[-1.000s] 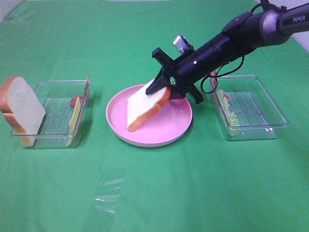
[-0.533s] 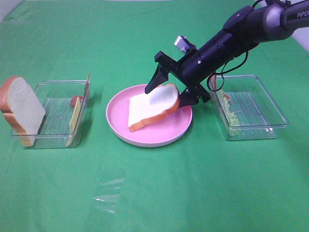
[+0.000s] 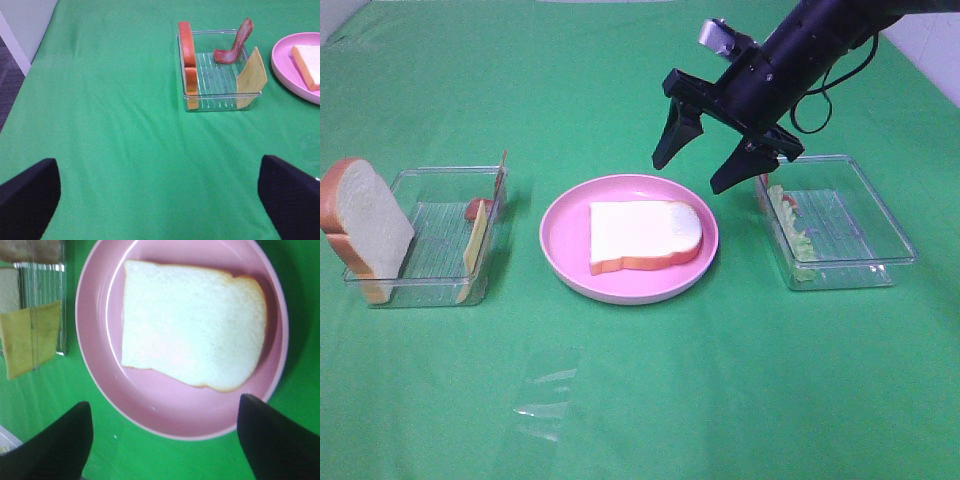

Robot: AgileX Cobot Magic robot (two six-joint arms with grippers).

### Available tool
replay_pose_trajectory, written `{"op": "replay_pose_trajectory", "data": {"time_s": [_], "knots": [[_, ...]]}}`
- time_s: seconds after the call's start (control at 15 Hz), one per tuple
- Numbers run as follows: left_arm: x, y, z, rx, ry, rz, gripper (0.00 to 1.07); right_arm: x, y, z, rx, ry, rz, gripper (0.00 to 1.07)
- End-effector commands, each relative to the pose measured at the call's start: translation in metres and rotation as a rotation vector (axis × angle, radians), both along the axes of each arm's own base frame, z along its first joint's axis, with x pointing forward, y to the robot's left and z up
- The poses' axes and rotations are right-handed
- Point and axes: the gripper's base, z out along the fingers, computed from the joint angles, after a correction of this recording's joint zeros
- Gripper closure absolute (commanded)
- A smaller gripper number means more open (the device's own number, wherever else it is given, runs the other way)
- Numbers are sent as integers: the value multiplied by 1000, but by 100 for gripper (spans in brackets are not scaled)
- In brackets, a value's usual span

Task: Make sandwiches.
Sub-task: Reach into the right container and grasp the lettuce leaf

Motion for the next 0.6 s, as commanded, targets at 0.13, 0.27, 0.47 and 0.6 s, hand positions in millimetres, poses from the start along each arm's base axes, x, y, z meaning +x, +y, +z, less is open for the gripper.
{"op": "replay_pose_trajectory", "data": {"time_s": [0.13, 0.27, 0.47, 0.6], "knots": [[-3, 0, 1, 3, -32, -5, 7, -15, -17, 21, -177, 17, 63, 30], [-3, 0, 1, 3, -32, -5, 7, -16, -28, 27, -290, 0, 24, 30], [-3, 0, 1, 3, -32, -5, 7, -13, -40, 22, -436, -18, 19, 30], [-3, 0, 1, 4, -32, -4, 7, -8, -43, 16, -464, -42, 21, 30]]}}
